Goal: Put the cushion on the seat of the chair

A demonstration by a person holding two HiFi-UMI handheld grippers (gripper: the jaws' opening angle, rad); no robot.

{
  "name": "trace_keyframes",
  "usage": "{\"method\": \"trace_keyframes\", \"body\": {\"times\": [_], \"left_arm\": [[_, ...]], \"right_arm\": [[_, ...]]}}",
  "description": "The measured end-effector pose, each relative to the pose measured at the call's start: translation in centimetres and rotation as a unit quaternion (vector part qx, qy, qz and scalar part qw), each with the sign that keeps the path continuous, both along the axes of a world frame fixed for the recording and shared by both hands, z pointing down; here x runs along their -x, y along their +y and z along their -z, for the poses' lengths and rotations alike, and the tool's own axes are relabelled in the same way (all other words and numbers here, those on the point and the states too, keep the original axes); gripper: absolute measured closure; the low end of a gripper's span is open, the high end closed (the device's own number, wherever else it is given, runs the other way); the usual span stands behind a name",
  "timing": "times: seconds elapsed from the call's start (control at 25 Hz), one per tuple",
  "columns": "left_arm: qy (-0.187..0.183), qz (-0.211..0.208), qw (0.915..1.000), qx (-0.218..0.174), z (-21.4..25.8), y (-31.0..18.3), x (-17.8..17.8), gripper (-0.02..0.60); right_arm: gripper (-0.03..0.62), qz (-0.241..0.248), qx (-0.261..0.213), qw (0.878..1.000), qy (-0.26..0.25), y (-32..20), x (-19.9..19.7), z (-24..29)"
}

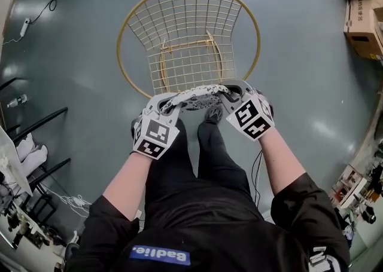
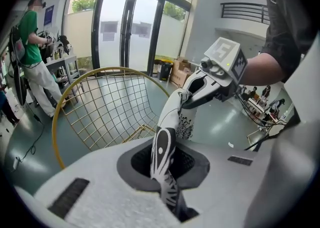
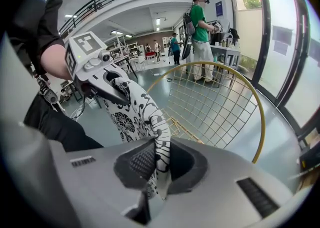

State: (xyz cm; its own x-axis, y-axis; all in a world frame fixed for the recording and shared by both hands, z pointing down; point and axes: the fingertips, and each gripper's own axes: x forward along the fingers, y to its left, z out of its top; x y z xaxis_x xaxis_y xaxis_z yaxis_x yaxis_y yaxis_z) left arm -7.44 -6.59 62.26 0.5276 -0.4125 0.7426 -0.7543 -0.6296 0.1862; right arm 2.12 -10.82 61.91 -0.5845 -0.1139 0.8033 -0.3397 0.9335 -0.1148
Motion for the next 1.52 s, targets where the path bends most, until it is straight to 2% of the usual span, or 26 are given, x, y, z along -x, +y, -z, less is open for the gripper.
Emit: {"method": "trace_keyframes", "body": {"times": [0.36,0.84,1.28,1.36,1.52], "left_arm": [[-0.034,0.002,0.9989,-0.032,-3.6,-6.6,1.8,0.555],[-0.079,0.002,0.9946,-0.067,-10.5,-13.9,4.6,0.555],[-0.113,-0.008,0.9887,-0.098,-17.4,-18.0,6.5,0.554],[-0.122,-0.005,0.9867,-0.107,-18.2,-18.6,6.7,0.533],[-0.138,0.007,0.9820,-0.128,-18.7,-19.6,7.3,0.447]], "right_arm": [[0.554,-0.015,-0.061,0.998,0.014,-7.0,1.8,-3.4],[0.553,-0.030,-0.131,0.991,0.023,-14.0,4.3,-10.1],[0.553,-0.053,-0.178,0.981,0.051,-18.4,6.3,-16.9],[0.553,-0.052,-0.192,0.978,0.059,-18.8,6.3,-17.8],[0.549,-0.054,-0.215,0.972,0.072,-19.4,6.2,-18.7]]}}
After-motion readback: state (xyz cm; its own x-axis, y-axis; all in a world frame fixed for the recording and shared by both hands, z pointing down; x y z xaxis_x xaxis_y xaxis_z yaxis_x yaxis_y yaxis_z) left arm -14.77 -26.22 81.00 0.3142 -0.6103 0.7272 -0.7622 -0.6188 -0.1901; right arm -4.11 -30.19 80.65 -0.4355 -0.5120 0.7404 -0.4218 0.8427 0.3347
